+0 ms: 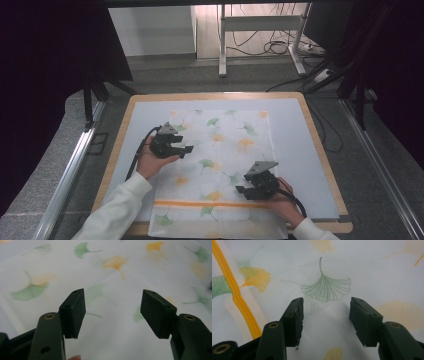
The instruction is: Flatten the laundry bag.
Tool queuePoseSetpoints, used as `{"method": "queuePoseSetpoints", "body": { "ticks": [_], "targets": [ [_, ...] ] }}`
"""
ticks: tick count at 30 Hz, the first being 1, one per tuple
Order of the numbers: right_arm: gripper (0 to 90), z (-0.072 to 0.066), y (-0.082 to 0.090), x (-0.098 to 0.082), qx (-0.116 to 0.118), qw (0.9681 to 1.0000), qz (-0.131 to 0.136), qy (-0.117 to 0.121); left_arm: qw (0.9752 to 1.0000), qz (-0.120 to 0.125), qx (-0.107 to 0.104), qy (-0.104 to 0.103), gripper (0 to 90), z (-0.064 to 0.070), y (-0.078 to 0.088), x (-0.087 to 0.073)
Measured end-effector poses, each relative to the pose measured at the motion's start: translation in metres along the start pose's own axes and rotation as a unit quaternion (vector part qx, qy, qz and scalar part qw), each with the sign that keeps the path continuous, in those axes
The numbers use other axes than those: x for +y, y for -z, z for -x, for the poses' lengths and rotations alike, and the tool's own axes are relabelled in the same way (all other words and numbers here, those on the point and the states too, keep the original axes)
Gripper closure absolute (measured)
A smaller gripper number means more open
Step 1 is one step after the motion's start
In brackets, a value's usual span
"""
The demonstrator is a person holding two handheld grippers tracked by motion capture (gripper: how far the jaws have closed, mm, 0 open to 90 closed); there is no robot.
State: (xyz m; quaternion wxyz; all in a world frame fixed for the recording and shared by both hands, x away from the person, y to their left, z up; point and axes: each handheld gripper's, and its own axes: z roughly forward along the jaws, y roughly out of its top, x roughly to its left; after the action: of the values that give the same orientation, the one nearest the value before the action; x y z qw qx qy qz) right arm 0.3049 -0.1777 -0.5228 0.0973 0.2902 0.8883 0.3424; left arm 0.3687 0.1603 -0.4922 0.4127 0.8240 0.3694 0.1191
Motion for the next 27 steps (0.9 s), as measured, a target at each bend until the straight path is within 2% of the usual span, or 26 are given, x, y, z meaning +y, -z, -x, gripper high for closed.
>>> {"method": "queuePoseSetpoints", "body": {
  "ticks": [6,8,12,17,20,22,25,27],
  "targets": [
    [41.5,0.006,0.007,0.000,-0.004,0.9999,0.007,-0.011,0.9996,-0.012,-0.023,-0.009,34.3,0.025,-0.004,-0.012],
    [40.5,0.010,0.010,0.000,-0.008,0.9997,0.012,-0.017,0.9994,-0.022,-0.021,-0.013,33.3,0.029,-0.007,-0.016],
    [39.1,0.022,0.018,-0.002,-0.026,0.9985,0.013,-0.046,0.9987,-0.038,-0.005,-0.033,32.6,0.034,-0.010,-0.023],
    [36.3,0.046,0.035,-0.011,-0.058,0.9948,0.023,-0.080,0.9983,-0.046,0.007,-0.035,31.1,0.034,-0.009,-0.034],
    [35.0,0.059,0.043,-0.015,-0.080,0.9918,0.019,-0.098,0.9978,-0.053,0.017,-0.036,30.1,0.033,-0.008,-0.038],
    [34.4,0.066,0.046,-0.018,-0.092,0.9894,0.020,-0.111,0.9973,-0.055,0.034,-0.036,29.2,0.030,-0.003,-0.041],
    [33.7,0.074,0.047,-0.021,-0.101,0.9871,0.019,-0.123,0.9976,-0.045,0.049,-0.020,28.5,0.022,0.009,-0.044],
    [33.3,0.077,0.047,-0.021,-0.105,0.9866,0.012,-0.124,0.9968,-0.044,0.066,-0.012,27.9,0.014,0.018,-0.047]
  ]
}}
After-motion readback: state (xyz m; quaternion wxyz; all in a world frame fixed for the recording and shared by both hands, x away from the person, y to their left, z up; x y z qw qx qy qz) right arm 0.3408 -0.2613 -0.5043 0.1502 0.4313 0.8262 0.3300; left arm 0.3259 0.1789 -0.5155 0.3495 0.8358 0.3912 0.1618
